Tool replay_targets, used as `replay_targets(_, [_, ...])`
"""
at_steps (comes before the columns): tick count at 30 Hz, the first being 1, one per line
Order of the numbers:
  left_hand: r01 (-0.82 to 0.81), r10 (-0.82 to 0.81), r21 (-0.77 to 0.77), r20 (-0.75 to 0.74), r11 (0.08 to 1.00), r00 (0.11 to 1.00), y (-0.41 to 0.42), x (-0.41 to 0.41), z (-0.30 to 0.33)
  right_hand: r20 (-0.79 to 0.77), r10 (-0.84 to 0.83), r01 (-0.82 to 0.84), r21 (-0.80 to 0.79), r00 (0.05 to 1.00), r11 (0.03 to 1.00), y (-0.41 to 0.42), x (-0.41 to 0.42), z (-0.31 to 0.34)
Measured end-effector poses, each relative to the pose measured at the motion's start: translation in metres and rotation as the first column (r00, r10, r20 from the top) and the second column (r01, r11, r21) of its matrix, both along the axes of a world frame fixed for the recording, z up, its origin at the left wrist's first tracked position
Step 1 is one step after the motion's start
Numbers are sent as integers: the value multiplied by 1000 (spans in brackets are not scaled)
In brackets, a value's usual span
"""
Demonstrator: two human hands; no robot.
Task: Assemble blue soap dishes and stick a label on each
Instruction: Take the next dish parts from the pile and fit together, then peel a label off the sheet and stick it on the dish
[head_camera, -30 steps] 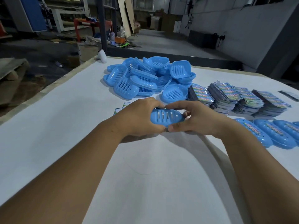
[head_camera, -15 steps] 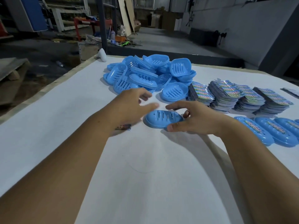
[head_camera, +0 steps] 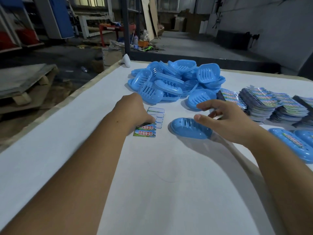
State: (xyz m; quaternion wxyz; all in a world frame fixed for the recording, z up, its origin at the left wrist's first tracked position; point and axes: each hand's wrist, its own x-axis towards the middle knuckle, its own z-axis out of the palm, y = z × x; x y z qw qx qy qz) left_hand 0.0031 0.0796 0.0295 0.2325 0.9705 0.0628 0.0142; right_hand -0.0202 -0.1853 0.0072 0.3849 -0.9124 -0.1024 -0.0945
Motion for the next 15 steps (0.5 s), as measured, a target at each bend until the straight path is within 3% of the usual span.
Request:
replay_targets(5, [-20, 4, -330, -48, 944, 999, -1, 3, -5, 1, 2, -2, -10, 1000, 1000, 1, 0, -1])
replay_targets(9, [41, -36, -428, 18, 903, 999, -2, 11, 1, 37, -24, 23, 33, 999, 999, 6, 0, -2])
replay_targets(12, [116, -88, -659, 75, 744, 993, -16, 11, 2, 71, -37, 24, 175, 997, 984, 14, -2, 0])
replay_targets(15, [211, -161, -776, 142, 595, 977, -32, 7, -1, 0, 28, -26, 371, 1000, 928, 24, -6, 3])
